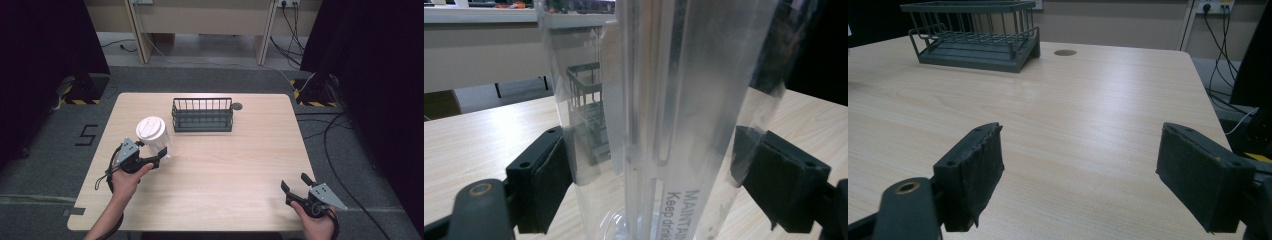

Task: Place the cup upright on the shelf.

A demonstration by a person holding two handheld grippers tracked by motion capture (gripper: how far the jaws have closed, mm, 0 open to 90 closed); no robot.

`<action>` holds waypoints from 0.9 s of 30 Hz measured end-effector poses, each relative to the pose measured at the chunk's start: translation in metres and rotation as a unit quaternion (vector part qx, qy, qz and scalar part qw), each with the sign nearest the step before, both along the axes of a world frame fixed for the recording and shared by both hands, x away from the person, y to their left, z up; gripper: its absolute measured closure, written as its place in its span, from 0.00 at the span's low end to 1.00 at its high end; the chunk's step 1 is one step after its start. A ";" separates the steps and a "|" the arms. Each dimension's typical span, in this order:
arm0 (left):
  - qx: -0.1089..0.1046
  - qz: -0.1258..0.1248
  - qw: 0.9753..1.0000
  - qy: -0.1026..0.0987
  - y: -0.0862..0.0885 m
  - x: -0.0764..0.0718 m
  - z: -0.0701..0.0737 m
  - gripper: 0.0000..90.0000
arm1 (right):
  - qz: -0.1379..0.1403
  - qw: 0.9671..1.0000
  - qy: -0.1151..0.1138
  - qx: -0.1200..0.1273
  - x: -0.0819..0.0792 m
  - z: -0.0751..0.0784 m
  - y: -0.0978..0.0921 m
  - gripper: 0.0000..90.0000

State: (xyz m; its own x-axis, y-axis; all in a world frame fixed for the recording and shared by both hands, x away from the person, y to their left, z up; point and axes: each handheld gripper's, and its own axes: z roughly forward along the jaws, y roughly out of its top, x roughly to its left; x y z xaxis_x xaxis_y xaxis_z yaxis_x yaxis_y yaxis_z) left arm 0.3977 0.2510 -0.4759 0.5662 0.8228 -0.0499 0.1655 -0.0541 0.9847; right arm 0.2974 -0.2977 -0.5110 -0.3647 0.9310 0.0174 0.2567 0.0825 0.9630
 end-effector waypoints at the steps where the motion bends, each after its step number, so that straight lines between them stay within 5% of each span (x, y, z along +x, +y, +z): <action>1: -0.001 -0.002 1.000 0.002 -0.001 0.001 0.001 0.19 | 0.000 1.000 0.000 0.000 0.000 0.000 0.000 0.22; 27: -0.013 0.000 1.000 -0.022 -0.015 0.031 0.031 0.19 | 0.000 1.000 -0.001 0.004 0.000 0.000 -0.001 0.22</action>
State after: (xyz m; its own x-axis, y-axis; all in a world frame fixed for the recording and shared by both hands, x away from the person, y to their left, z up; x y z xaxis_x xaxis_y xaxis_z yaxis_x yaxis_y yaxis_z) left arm 0.4291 0.2359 -0.4449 0.5679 0.8218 -0.0468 0.1228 -0.0284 0.9920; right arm 0.2973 -0.2986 -0.5106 -0.3650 0.9307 0.0236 0.2544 0.0753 0.9642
